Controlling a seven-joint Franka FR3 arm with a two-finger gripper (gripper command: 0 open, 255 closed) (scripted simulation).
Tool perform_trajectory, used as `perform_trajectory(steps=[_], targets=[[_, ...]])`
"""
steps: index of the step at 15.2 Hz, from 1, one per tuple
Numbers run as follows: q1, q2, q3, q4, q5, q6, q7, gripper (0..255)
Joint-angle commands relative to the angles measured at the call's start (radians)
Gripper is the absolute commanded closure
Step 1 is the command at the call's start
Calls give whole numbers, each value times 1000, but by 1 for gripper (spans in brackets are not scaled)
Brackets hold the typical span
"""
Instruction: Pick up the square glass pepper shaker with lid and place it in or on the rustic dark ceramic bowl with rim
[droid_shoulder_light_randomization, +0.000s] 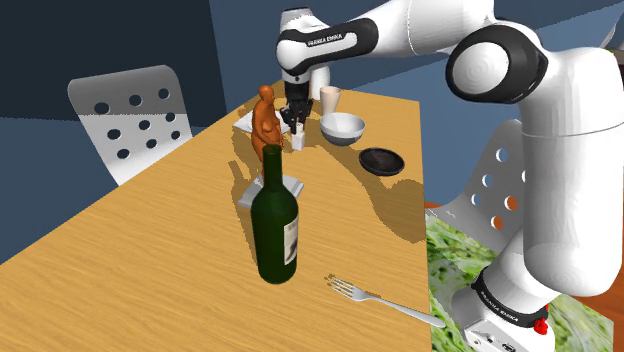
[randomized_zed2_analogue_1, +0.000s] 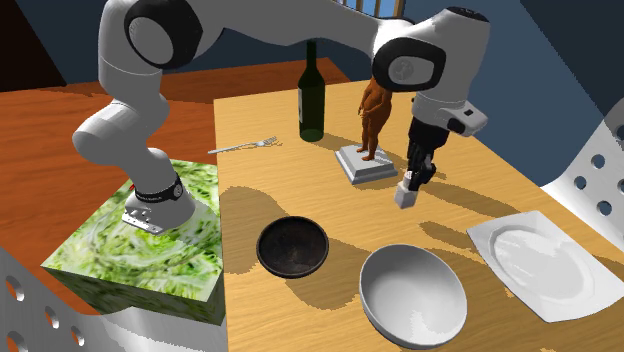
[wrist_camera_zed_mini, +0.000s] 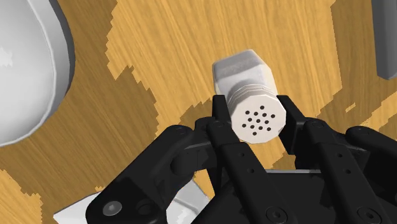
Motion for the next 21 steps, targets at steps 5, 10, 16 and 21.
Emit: perform_trajectory(steps=[5,10,16,21], targets=[[2,-12,1,63,1,-75,-2,255],[3,-12,1,129,2,-142,-5,255],[4,-1,1,228,2,-229,-8,255],[-25,-142,-6,45,9,-186,-40,255]])
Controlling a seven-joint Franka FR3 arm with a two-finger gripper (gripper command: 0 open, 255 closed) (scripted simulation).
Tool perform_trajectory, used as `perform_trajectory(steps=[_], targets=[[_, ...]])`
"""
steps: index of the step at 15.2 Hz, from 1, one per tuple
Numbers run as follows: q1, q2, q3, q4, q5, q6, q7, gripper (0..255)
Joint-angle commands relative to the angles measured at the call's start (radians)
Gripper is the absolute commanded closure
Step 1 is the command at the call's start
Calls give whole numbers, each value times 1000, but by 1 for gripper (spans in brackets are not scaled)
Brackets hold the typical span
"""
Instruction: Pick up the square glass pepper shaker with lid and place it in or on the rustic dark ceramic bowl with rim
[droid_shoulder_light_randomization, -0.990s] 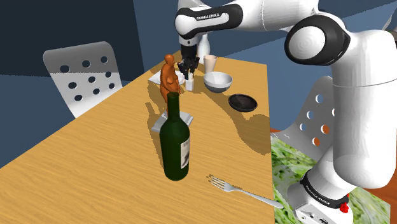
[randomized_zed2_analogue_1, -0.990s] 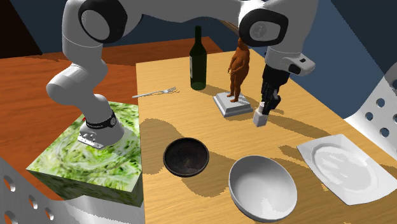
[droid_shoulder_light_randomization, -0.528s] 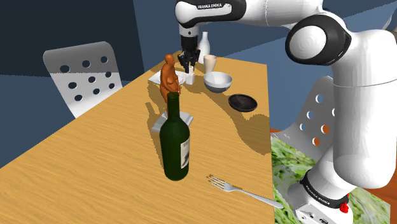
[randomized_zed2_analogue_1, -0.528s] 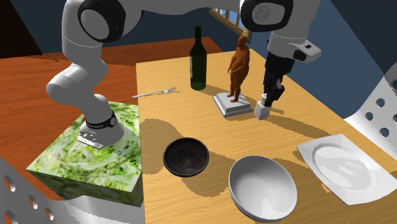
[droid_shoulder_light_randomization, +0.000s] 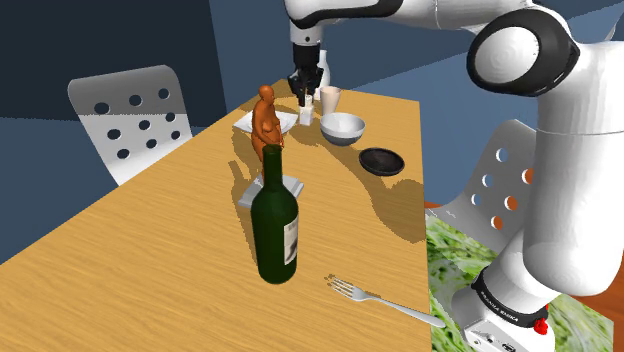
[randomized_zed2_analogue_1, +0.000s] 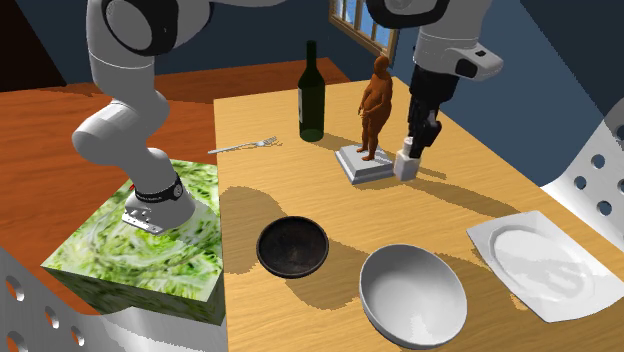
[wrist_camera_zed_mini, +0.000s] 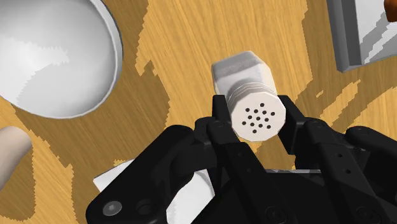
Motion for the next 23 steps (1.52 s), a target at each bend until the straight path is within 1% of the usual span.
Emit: perform_trajectory(steps=[1,6,11,20,23], targets=[[-20,-87,-6,-124,4,38,-23,255],[-63,-277,-28,-369,12,96,-85,255],[-102,-442,-60,-558,12,123,-155,255],[-171,-706,-145,-808,-19,116,-299,255],[-172,-705,-147,-847,-20,156,-298,255]])
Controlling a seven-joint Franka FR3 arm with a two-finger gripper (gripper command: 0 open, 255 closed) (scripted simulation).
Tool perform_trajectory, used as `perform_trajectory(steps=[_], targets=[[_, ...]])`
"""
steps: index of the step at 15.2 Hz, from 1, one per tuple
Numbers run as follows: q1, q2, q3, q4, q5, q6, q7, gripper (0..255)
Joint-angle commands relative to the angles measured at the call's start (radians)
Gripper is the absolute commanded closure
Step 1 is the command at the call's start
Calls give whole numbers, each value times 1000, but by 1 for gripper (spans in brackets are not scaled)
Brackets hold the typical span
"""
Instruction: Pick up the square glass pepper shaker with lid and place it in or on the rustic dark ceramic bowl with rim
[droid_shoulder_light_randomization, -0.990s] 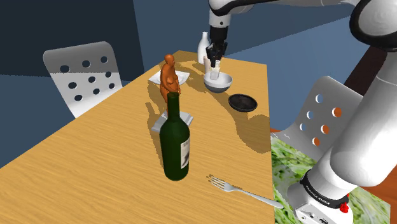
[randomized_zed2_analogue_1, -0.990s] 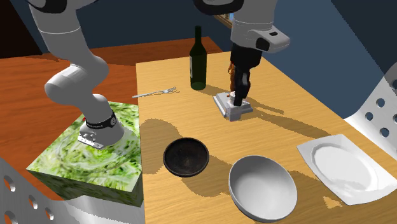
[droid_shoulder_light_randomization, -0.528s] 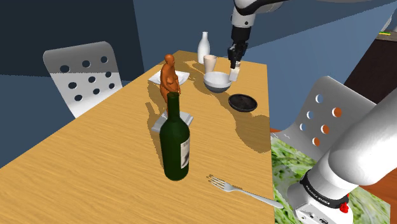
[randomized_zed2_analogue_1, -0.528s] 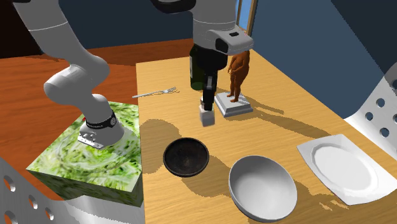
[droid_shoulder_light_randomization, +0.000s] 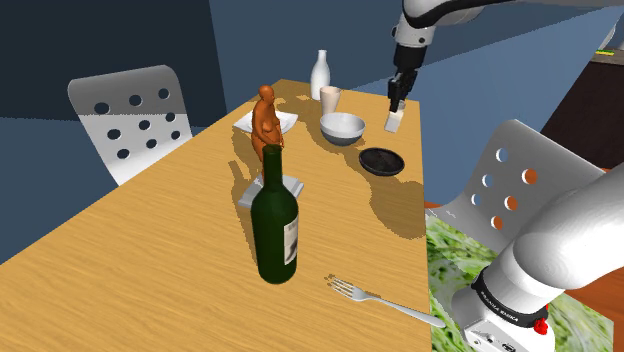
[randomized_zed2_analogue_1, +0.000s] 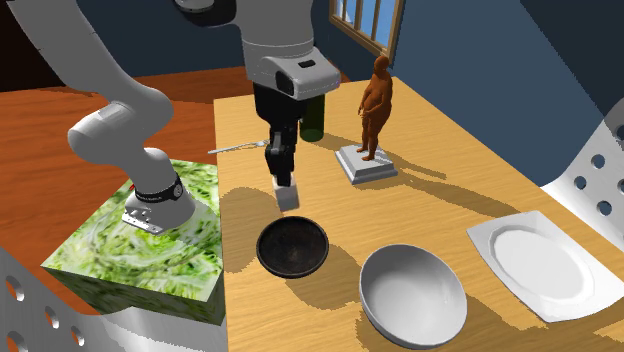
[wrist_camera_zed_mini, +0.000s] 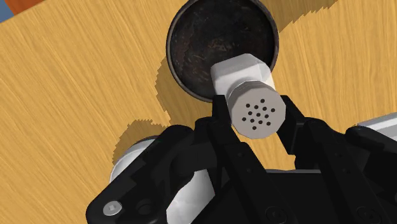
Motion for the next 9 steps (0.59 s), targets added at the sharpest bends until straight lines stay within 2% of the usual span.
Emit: perform_trajectory(steps=[1,9], targets=[[-2,-1,-3,-28,-1,27,-2,255],[-3,14,-6,-122,-3,136,1,255]])
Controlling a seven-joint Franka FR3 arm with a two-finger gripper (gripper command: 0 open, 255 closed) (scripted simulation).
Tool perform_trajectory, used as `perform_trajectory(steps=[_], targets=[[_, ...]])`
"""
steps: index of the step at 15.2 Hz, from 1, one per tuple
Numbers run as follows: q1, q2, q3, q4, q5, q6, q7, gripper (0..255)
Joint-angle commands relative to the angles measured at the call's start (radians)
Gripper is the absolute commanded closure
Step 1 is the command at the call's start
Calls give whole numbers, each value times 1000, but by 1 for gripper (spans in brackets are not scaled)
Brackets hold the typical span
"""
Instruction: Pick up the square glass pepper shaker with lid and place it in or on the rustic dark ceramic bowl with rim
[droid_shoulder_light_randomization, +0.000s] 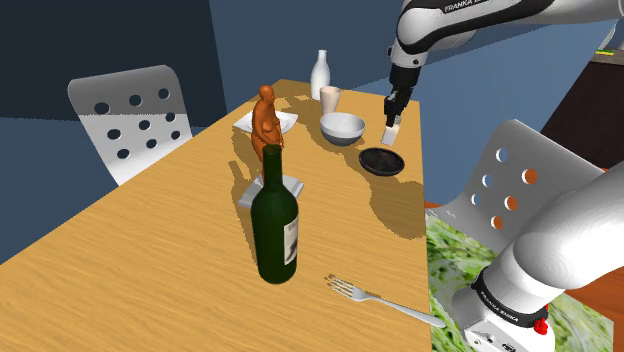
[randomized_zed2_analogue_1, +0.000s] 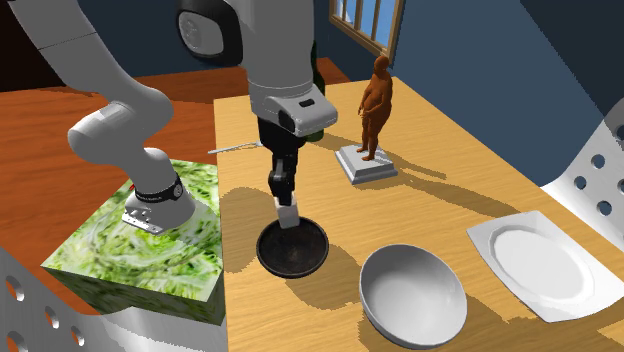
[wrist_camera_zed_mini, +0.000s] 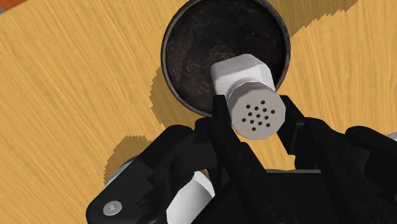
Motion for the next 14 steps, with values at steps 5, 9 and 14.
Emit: perform_trajectory(steps=[5,9,14], targets=[[-1,16,-3,-66,-1,82,2,255],[-2,29,-4,-97,-2,127,3,255],[-1,30,-4,-97,-2,127,3,255]])
